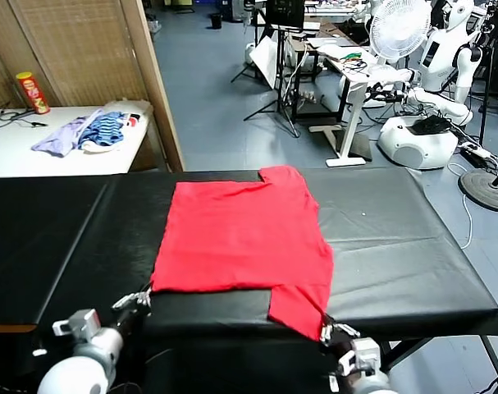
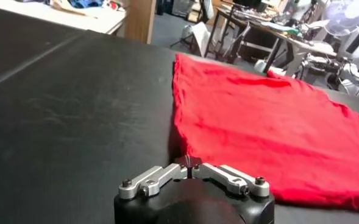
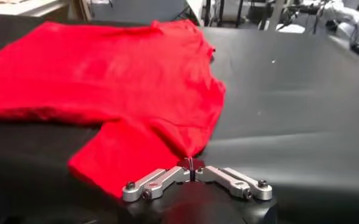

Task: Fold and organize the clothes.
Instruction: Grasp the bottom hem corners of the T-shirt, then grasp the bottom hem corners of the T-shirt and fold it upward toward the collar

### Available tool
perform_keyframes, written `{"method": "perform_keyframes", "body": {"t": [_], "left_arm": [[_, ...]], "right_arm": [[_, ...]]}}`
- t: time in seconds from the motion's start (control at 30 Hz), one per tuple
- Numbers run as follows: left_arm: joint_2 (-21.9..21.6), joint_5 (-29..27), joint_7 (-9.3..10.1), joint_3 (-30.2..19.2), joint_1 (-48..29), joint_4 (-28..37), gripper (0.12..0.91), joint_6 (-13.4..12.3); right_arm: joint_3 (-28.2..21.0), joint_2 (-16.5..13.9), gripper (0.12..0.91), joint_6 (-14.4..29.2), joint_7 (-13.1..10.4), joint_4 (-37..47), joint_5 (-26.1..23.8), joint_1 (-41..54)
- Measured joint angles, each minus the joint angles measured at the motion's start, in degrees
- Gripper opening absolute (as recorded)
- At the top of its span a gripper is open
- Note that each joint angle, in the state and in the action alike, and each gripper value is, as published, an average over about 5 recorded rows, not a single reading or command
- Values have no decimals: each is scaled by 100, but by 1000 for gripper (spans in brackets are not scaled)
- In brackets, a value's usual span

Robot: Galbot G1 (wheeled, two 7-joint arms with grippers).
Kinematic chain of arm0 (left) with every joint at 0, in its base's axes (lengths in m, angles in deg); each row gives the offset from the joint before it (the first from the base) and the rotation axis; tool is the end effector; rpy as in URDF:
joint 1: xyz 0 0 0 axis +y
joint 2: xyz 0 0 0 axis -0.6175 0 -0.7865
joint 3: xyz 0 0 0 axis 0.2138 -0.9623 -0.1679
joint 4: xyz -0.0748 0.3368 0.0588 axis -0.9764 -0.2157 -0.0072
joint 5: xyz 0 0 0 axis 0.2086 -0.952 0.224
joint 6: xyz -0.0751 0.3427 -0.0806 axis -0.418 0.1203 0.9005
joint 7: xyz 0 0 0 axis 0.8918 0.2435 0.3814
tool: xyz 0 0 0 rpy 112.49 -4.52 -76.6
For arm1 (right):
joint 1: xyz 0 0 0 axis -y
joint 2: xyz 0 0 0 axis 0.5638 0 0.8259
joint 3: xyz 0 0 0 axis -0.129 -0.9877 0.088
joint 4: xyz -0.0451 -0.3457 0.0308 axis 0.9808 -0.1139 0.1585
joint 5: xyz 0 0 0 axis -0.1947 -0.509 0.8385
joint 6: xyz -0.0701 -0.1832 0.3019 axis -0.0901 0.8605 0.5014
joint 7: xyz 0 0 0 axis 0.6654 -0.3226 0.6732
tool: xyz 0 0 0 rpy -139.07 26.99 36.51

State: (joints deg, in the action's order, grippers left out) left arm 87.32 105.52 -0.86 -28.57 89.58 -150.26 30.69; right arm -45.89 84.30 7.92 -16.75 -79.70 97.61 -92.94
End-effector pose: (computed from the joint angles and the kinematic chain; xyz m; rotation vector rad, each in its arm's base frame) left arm 0.1558 0.0831 -0.2588 -0.0380 -2.6119 0.3340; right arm 0.1464 -0.0146 -0.2440 0.1345 -2.7005 0.0126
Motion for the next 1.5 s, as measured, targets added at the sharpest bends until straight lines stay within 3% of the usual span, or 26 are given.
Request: {"method": "perform_keyframes", "body": {"t": [0.23, 0.53, 0.9, 1.17, 1.27, 1.4, 1.5], "left_arm": [[166, 337, 104, -57, -191, -111, 125, -373], [221, -3, 54, -324, -1291, 585, 125, -571], [257, -729, 68, -435, -1942, 1363, 125, -743], [290, -1018, 93, -518, -2210, 1676, 125, -806], [297, -1034, 113, -528, -2249, 1724, 125, -803], [291, -1097, 124, -525, -2228, 1723, 152, -794], [277, -1138, 112, -496, -2176, 1688, 273, -785]], "right_arm": [[-86, -276, 123, 513, 162, 911, 407, 1010], [-397, -579, 123, 944, 248, 2114, 544, 2313], [-752, -473, 123, 1491, 431, 3470, 521, 3313], [-831, -462, 129, 1727, 706, 3828, 536, 3601], [-800, -554, 210, 1536, 759, 3724, 553, 3528], [-679, -741, 431, 1260, 781, 3309, 621, 3254], [-563, -902, 598, 1183, 790, 2874, 644, 2941]]}}
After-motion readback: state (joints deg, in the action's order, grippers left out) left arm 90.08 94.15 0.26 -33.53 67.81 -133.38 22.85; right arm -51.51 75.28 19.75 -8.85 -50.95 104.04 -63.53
